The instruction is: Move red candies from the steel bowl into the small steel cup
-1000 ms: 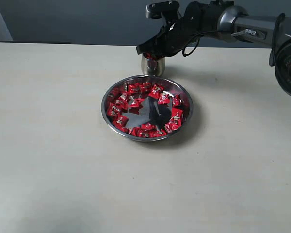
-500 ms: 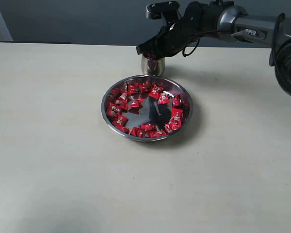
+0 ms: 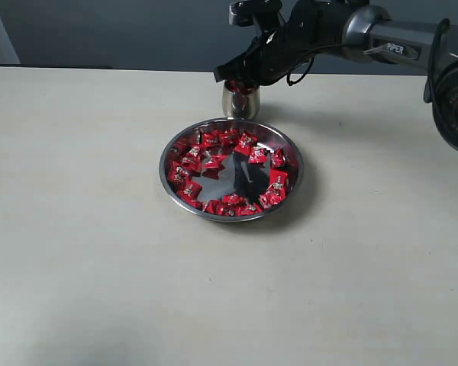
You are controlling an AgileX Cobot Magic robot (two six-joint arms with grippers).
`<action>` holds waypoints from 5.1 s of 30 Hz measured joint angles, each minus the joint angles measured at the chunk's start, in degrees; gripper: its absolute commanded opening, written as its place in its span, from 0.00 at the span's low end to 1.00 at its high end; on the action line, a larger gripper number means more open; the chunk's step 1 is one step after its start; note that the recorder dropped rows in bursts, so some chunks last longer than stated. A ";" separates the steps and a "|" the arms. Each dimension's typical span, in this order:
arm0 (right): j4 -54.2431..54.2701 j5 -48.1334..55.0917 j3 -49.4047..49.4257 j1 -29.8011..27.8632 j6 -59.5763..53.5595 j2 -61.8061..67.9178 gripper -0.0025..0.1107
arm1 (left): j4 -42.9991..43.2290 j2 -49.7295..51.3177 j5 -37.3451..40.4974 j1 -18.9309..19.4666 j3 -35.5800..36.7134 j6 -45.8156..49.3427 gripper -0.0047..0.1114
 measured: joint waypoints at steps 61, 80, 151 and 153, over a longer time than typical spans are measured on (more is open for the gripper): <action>-1.23 6.27 -1.23 0.00 1.13 -5.90 0.18 | 0.00 0.00 0.00 0.00 0.00 0.00 0.04; -0.83 31.17 -1.23 1.33 -2.34 -7.59 0.02 | 0.00 0.00 0.00 0.00 0.00 0.00 0.04; 6.95 4.00 -1.27 0.83 -11.92 -4.63 0.02 | 0.00 0.00 0.00 0.00 0.00 0.00 0.04; 6.85 2.08 -1.27 0.39 -11.82 -4.09 0.02 | 0.00 0.00 0.00 0.00 0.00 0.00 0.04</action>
